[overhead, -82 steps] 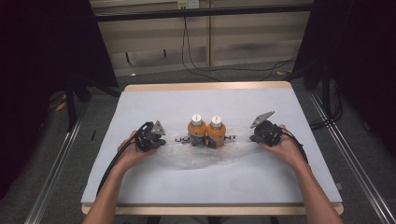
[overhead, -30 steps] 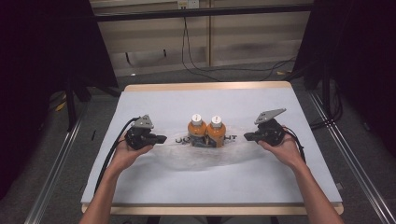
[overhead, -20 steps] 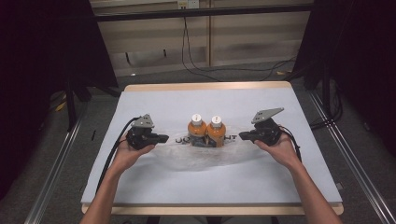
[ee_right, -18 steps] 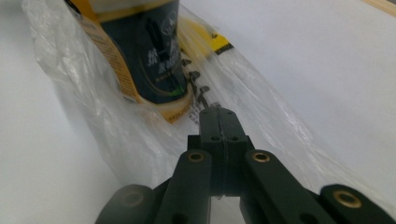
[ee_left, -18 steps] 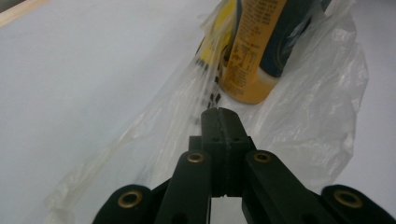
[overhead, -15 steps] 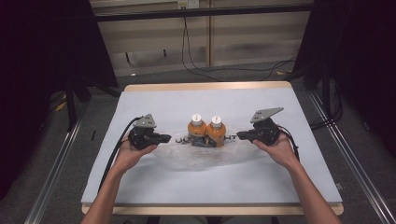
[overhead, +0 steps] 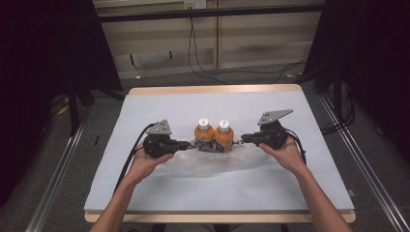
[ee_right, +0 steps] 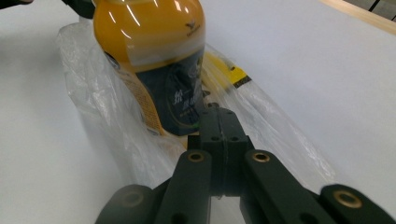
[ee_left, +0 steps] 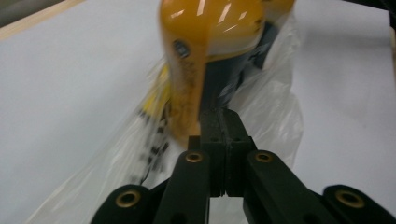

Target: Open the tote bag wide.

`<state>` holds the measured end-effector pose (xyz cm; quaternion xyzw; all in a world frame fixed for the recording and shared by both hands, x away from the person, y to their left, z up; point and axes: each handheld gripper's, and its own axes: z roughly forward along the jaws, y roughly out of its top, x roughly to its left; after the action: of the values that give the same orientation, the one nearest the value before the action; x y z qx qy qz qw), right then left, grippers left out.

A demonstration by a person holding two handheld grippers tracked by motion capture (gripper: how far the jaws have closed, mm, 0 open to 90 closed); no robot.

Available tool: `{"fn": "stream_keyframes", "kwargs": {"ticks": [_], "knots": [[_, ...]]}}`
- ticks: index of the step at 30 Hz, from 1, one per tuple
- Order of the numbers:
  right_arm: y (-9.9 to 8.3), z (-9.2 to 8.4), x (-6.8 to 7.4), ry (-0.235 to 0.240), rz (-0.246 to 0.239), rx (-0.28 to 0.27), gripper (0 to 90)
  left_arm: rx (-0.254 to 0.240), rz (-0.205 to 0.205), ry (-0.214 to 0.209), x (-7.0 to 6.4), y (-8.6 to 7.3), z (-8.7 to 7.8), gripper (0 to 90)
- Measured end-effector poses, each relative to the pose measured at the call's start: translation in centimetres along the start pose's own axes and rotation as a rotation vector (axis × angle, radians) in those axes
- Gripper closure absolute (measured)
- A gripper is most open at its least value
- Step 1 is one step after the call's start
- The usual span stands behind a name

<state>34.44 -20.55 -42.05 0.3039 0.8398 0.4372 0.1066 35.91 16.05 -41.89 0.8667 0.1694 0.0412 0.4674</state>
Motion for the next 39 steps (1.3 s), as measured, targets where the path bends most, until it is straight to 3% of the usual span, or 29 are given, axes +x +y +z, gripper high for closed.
{"fn": "stream_keyframes", "kwargs": {"ticks": [6, 12, 14, 15, 19, 22, 23, 25, 28, 34, 39], "knots": [[0.9, 0.3, 0.1, 0.008, -0.023, 0.001, 90.0, 0.004, 0.058, -0.044, -2.3, 1.5, 2.3, 90.0], [1.7, 1.7, 0.0, 0.034, -0.031, 0.011, 90.0, 0.000, 0.057, -0.061, -3.1, 2.3, 4.3, 90.0], [2.2, 2.7, -0.4, 0.036, -0.028, 0.017, 90.0, -0.008, 0.041, -0.048, -3.2, 2.4, 4.7, 90.0], [2.2, 2.7, -0.4, 0.036, -0.028, 0.017, 90.0, -0.022, 0.025, -0.067, -3.0, 2.4, 4.9, 90.0], [2.7, 4.2, -1.2, 0.044, -0.012, 0.032, 90.0, -0.024, 0.011, -0.034, -3.1, 2.6, 5.8, 90.0], [2.7, 5.1, -1.7, 0.052, -0.003, 0.037, 90.0, -0.005, 0.017, -0.028, -3.1, 2.4, 6.5, 90.0], [2.7, 5.5, -1.7, 0.055, -0.004, 0.041, 90.0, 0.016, 0.025, -0.006, -3.2, 2.3, 6.6, 90.0], [2.6, 6.1, -1.6, 0.060, -0.004, 0.055, 90.0, 0.015, 0.022, -0.026, -3.1, 2.2, 6.9, 90.0], [2.1, 7.3, -1.6, 0.068, 0.002, 0.093, 90.0, 0.038, 0.027, -0.017, -3.1, 1.8, 7.2, 90.0], [1.7, 8.2, -1.7, 0.072, 0.019, 0.114, 90.0, 0.082, 0.039, 0.001, -3.0, 0.6, 8.0, 90.0], [1.4, 8.5, -1.8, 0.072, 0.024, 0.130, 90.0, 0.104, 0.027, 0.017, -3.0, -0.2, 8.9, 90.0]]}}
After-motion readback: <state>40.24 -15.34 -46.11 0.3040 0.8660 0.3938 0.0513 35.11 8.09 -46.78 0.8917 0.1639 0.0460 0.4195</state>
